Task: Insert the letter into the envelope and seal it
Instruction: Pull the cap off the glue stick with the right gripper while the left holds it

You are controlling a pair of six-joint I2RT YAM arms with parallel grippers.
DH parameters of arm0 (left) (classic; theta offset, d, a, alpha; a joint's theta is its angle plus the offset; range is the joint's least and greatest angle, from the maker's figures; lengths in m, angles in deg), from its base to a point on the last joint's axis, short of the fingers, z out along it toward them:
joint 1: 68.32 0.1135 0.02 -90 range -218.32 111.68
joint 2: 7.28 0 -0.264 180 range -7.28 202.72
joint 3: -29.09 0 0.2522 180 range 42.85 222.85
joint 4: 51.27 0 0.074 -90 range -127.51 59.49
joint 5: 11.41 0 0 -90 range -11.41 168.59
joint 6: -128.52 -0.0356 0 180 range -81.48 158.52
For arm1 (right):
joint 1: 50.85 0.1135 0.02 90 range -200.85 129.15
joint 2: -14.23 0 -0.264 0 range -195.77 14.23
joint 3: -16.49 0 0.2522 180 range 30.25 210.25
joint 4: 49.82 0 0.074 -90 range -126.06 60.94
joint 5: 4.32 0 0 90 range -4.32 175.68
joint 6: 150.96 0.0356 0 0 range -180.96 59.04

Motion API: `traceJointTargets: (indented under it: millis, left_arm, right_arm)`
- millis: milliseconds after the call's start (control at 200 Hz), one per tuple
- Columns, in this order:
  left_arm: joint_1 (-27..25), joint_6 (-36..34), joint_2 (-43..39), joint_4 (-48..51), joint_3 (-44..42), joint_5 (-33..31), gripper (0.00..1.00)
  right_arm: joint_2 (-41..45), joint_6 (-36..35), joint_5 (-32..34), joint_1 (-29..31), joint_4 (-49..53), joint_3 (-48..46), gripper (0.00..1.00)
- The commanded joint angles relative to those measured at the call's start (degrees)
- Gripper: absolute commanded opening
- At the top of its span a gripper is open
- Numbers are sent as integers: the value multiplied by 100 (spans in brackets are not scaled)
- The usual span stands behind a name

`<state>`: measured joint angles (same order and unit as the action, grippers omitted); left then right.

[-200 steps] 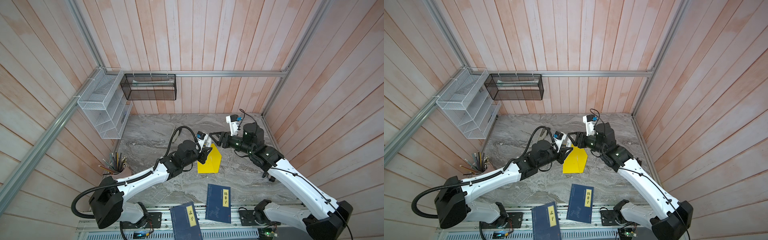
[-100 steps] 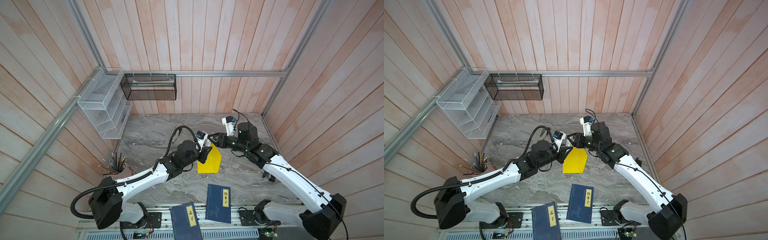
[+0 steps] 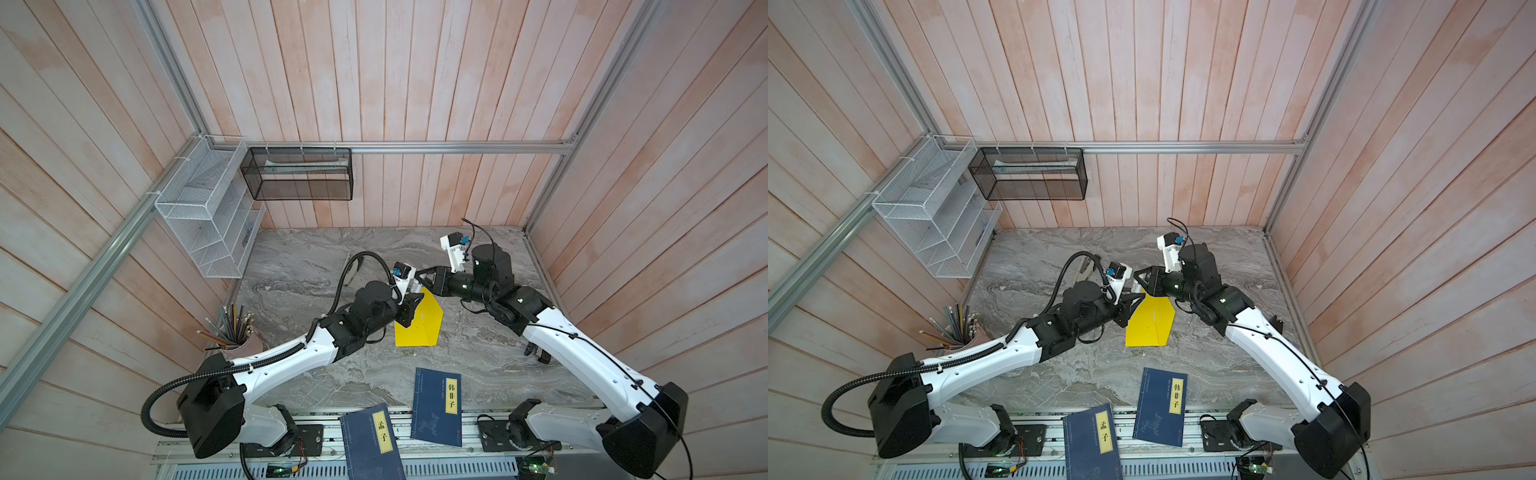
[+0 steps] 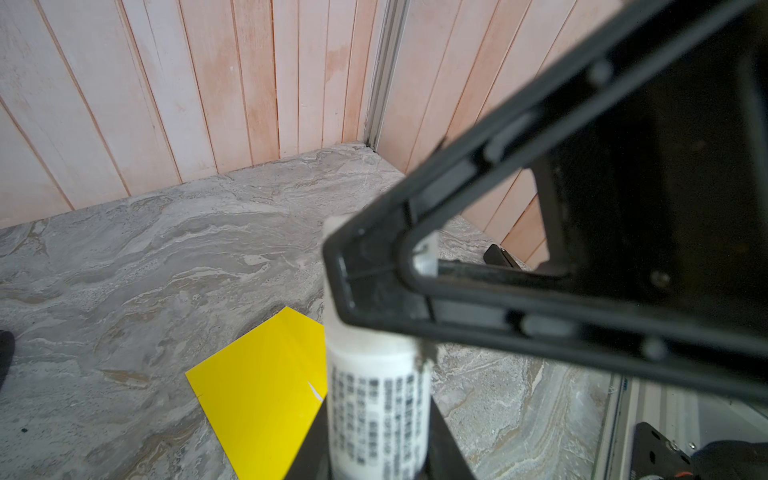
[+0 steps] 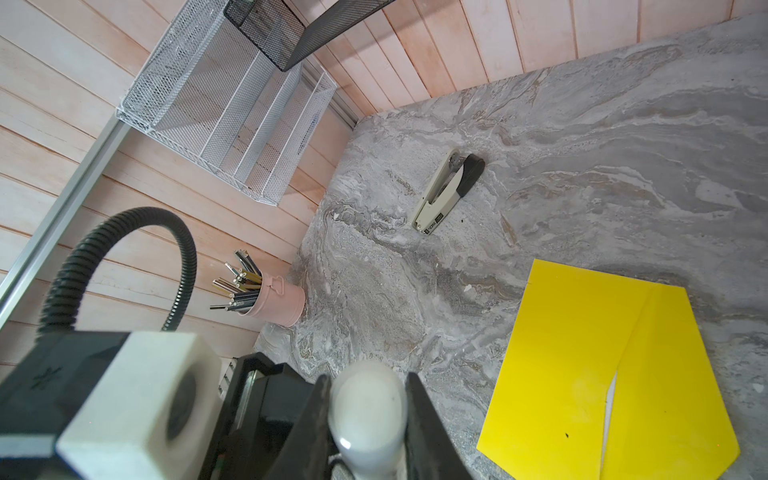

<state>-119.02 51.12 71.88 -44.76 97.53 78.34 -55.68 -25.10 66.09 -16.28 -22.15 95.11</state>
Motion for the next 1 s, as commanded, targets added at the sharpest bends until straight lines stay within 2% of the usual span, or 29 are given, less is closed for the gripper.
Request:
traceJointTargets:
  millis: [0,250,605,995]
  left_arm:
    - [-63,-153,-101,-150,33,-36,0]
    - [-72,-172,-93,-100,-77,-124,0]
    - [-64,-394,78,278,-177,-550,0]
    - [-72,-245,11,187,-159,-247,0]
  right_arm:
    - [-18,84,43,-14,-90,43,9]
    - [38,-17,237,-34,-62,165,0]
    - [52,-71,102,-268,-121,487,0]
    - [-64,-605,803,-271,-29,726,0]
